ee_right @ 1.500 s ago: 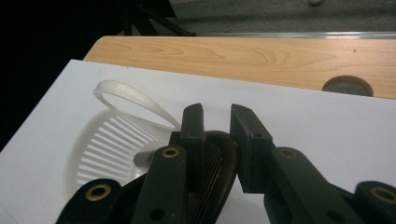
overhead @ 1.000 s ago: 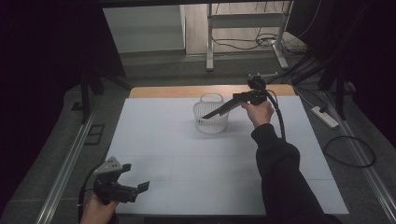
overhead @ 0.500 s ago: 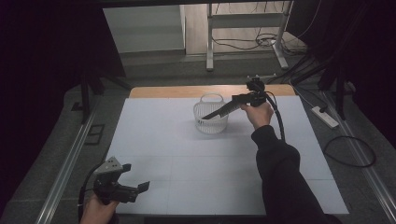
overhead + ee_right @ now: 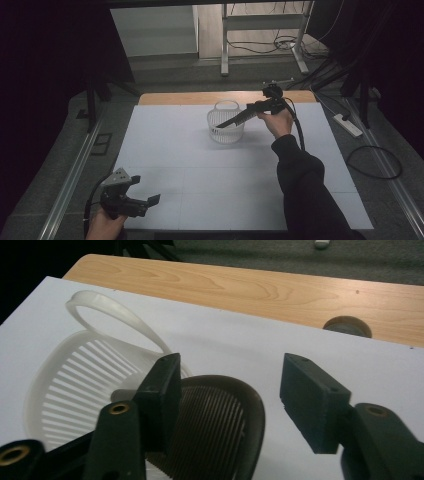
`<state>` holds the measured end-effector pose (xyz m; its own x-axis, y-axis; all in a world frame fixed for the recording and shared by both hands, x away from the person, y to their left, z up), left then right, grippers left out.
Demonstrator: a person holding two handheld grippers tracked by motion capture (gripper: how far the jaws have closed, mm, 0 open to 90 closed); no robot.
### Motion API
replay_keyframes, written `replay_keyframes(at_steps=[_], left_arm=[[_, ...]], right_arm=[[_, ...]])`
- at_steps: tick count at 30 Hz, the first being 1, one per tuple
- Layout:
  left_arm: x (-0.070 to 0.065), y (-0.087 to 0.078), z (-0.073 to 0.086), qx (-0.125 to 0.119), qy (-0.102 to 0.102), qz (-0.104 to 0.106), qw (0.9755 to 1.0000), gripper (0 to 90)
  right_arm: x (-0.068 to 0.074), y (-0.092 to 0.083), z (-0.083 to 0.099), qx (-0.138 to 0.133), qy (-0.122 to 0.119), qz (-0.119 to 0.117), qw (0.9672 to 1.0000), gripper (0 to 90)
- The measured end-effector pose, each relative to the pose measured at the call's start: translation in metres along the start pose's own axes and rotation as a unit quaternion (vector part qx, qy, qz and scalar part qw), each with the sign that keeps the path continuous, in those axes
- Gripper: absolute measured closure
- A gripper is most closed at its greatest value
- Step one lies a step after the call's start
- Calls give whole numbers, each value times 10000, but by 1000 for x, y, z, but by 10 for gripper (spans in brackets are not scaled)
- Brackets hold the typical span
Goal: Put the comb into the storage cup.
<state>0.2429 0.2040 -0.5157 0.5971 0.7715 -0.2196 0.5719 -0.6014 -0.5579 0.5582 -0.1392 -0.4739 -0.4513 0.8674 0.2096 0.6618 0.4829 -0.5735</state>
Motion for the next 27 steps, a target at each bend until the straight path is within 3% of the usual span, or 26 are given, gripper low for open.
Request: replay_keyframes(at_steps=[13, 21, 27], left_arm=[[0, 0, 0, 4, 1, -2, 10000, 0], [0, 0, 0, 5, -4, -3, 10000, 0], [0, 0, 0, 8, -17, 1, 10000, 0]], right_arm=[[13, -5, 1, 88, -429, -89, 9990, 144], [23, -12, 4, 78, -477, -368, 9982, 64], [24, -15, 10, 118, -690, -331, 9970, 31]])
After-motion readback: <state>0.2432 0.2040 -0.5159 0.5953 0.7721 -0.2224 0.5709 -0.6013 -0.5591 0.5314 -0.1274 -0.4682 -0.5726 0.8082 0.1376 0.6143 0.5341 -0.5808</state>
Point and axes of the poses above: each handheld gripper's, and its own axes: y roughly forward along the jaws, z roughly out of its underside, x roughly to its left, the point moved 8 cm from there along y, roughly forward along the jaws, and after that the axes turned 7 degrees about -x, right-handed, at the moved point
